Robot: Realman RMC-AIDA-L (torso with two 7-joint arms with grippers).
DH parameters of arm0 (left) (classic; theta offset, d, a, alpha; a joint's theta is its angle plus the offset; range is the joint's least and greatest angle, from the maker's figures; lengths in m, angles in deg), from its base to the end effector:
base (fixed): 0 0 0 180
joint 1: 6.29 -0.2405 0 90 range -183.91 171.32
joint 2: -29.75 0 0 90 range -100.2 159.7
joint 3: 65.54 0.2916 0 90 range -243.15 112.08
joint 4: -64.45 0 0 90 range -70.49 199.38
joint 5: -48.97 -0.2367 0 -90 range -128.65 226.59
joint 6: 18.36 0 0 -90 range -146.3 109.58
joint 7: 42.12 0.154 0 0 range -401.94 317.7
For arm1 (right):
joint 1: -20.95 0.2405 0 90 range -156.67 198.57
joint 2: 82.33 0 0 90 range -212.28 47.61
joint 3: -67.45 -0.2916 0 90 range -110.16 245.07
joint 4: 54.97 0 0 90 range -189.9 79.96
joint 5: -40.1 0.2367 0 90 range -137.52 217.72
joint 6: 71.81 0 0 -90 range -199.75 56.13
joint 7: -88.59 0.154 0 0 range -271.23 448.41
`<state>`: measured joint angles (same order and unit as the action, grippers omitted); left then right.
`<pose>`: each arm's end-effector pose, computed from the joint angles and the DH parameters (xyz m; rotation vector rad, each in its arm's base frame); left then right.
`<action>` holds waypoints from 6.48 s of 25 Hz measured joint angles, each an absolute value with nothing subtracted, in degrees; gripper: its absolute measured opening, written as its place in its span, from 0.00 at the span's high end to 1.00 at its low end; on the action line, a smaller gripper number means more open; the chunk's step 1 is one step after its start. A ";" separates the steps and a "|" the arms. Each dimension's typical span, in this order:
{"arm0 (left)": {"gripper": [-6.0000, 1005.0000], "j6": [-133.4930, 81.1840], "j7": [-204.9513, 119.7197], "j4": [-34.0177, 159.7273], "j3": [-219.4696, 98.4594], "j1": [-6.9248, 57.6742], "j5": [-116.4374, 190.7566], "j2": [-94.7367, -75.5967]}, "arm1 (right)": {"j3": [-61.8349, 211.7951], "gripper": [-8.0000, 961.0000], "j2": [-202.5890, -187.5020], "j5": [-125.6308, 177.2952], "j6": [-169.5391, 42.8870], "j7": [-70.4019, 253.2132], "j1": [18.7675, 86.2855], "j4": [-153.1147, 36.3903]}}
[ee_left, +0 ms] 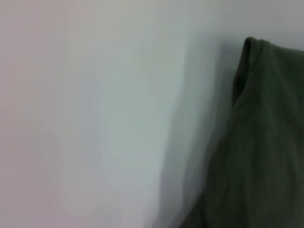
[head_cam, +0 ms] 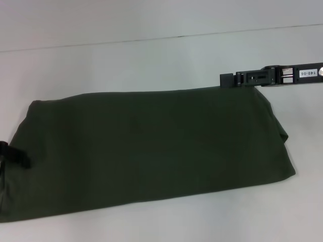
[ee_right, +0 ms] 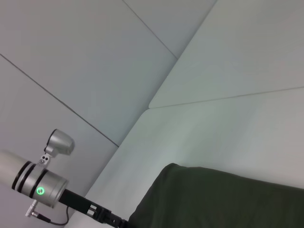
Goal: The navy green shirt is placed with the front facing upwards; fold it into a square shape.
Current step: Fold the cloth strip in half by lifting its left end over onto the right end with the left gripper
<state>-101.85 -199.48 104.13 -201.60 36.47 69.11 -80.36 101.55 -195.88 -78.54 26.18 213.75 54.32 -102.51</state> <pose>-0.3492 0.4235 0.0421 -1.9492 -1.8983 0.3192 0.2863 0.3948 0.0587 -2.5279 1.4541 0.7420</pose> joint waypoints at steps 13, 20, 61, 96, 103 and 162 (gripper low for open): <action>0.16 -100.56 -199.53 103.46 -201.59 36.51 69.22 -80.27 | 100.85 0.18 -195.88 -78.55 26.19 214.18 54.35 -102.51; 0.16 -100.44 -199.53 103.44 -201.61 36.51 69.19 -80.32 | 100.32 0.18 -195.88 -78.55 26.19 214.26 54.28 -102.52; 0.41 -103.53 -196.57 103.10 -198.62 39.31 70.72 -81.59 | 98.41 0.18 -195.18 -78.46 26.90 214.68 54.08 -101.11; 0.93 -109.35 -195.86 109.79 -199.03 37.97 67.98 -80.56 | 97.67 0.18 -195.09 -78.46 26.86 214.89 53.81 -101.11; 0.93 -109.76 -197.67 112.95 -199.16 37.54 64.78 -80.43 | 97.67 0.17 -195.09 -78.46 26.73 215.03 53.82 -101.11; 0.93 -124.96 -187.90 105.65 -206.63 50.49 100.31 -91.87 | 98.29 0.18 -191.04 -83.15 25.66 216.12 51.09 -101.11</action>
